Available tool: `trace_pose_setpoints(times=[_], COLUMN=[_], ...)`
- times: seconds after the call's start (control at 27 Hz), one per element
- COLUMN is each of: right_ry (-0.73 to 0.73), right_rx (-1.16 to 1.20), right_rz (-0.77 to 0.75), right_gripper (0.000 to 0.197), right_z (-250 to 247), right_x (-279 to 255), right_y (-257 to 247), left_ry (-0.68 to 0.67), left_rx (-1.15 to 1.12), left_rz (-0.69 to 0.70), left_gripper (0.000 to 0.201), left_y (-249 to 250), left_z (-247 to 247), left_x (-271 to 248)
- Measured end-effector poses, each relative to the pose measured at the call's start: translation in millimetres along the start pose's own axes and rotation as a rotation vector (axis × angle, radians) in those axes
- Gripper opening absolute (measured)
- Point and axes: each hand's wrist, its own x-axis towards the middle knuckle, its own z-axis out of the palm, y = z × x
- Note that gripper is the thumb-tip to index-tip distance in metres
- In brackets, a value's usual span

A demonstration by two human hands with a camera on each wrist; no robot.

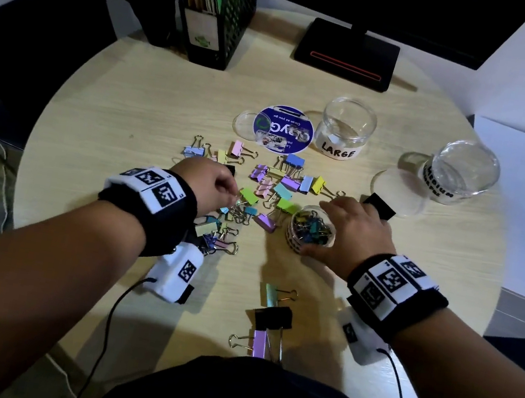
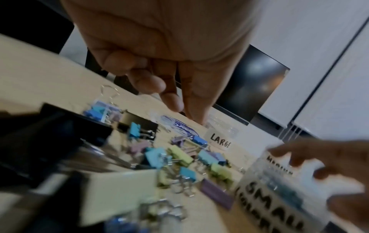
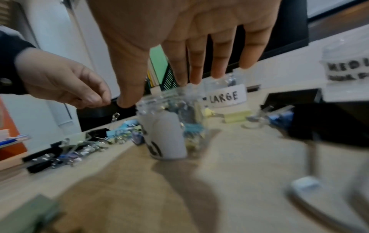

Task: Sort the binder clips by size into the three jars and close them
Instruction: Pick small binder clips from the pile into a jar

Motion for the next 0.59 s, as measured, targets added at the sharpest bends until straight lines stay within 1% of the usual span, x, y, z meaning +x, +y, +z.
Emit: trace_pose_setpoints(times=[0.04, 0.07, 0.15, 0.19, 0.22, 0.3, 0.33, 0.41, 0.45, 0.52, 0.59], right_ry=[0.059, 0.131, 0.211, 0.187, 0.100, -0.106, -0.170, -0.217, -0.225, -0.244, -0.269], right_rx=[0.005, 0.033, 0.077, 0.061, 0.024, -0.066, -0.098, -0.105, -0.087, -0.070, -0.107], right_rz=[-0.043, -0.121, -0.352, -0.449, -0.503, -0.488, -0.456, -0.396, -0.377, -0.370, -0.388], right_gripper=[0.074, 0.066, 0.046, 0.036, 0.030, 0.030, 0.034, 0.044, 0.045, 0.038, 0.030], right_z=[-3.0, -4.6, 1.9, 11.3, 21.1, 38.8, 44.2, 47.4, 46.6, 43.9, 39.7], right_x=[-2.2, -6.5, -14.4, -16.7, -16.8, -11.8, -7.5, 1.4, 5.1, 9.9, 10.6], right_y=[-8.1, -17.8, -46.4, -61.7, -75.0, -91.5, -95.2, -97.8, -99.2, -101.6, -103.5], left_ry=[-0.015, -0.062, -0.176, -0.219, -0.245, -0.259, -0.252, -0.231, -0.222, -0.221, -0.228], left_rx=[0.031, 0.110, 0.292, 0.364, 0.420, 0.489, 0.501, 0.502, 0.498, 0.486, 0.478], left_rz=[-0.013, -0.014, -0.003, 0.007, 0.020, 0.036, 0.039, 0.035, 0.033, 0.021, 0.015], left_gripper=[0.010, 0.016, 0.025, 0.028, 0.029, 0.025, 0.022, 0.015, 0.013, 0.008, 0.009], left_y=[-5.6, -9.0, -16.3, -19.8, -22.4, -26.5, -29.2, -34.5, -36.5, -39.8, -41.9], left_z=[-1.3, -0.4, 4.6, 7.7, 9.4, 7.5, 4.7, -0.8, -2.9, -3.6, -1.5], left_x=[-1.3, -2.6, -7.5, -9.2, -9.8, -9.1, -8.6, -6.6, -5.6, -3.1, -1.0])
